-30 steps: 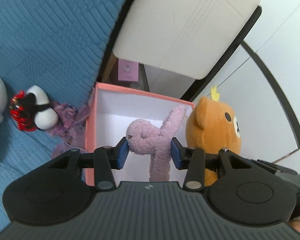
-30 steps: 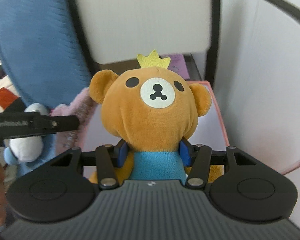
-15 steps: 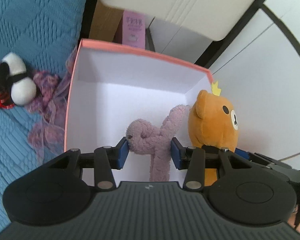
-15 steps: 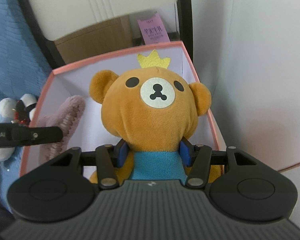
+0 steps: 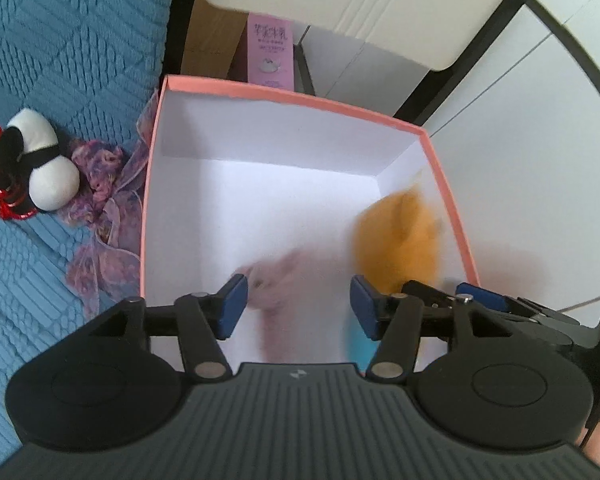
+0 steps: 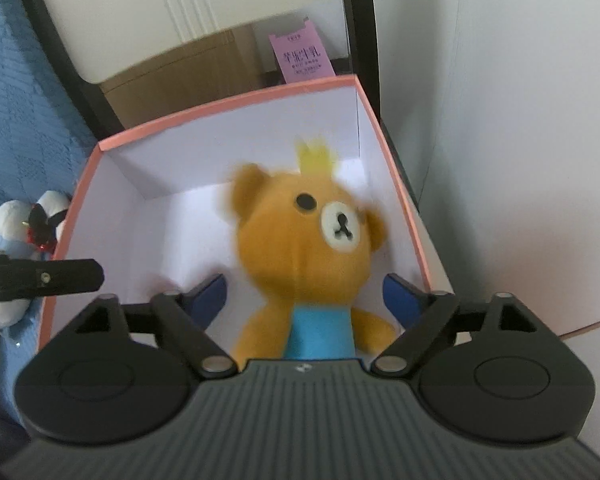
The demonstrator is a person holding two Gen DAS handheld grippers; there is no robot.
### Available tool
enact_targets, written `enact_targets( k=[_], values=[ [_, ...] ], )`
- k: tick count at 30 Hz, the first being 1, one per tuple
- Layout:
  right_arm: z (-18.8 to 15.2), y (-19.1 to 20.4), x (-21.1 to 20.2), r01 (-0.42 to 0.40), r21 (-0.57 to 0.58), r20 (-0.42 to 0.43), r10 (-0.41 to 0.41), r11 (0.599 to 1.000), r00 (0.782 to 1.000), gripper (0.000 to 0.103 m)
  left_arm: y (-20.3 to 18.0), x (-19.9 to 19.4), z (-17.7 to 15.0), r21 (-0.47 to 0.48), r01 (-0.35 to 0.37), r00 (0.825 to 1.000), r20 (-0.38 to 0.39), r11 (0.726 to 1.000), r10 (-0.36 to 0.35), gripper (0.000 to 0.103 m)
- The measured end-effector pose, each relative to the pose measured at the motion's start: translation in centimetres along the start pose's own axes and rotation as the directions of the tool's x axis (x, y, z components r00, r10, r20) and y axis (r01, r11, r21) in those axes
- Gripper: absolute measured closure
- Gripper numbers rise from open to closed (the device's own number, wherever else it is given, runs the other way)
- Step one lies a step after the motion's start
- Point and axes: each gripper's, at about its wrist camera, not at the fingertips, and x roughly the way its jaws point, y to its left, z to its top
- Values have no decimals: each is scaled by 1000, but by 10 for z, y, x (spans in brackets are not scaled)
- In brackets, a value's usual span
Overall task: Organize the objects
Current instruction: 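Carry both toys into the pink box and open both tools, then withdraw both tools from the box back toward the seat cushion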
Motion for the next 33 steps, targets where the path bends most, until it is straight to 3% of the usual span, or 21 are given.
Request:
enact_targets(
  k=[7, 16, 24, 33],
  values=[
    [0, 19, -41, -6, -21, 73, 7, 1000, 997, 12, 3, -45, -7, 30, 6, 997, 72, 1000, -8, 40],
    [-16, 64, -94, -30, -90, 174, 45, 995, 984, 12, 14, -121, -33, 95, 1, 977, 214, 995, -21, 40],
    [-39, 111, -117, -62, -132, 203, 88, 989, 975, 12, 41, -176, -70, 113, 14, 954, 296, 993, -47, 40],
    [-72, 158, -136, -117, -196, 217, 159, 974, 963, 12, 89, -222, -110, 71, 12, 930, 366, 997, -37, 40]
  ],
)
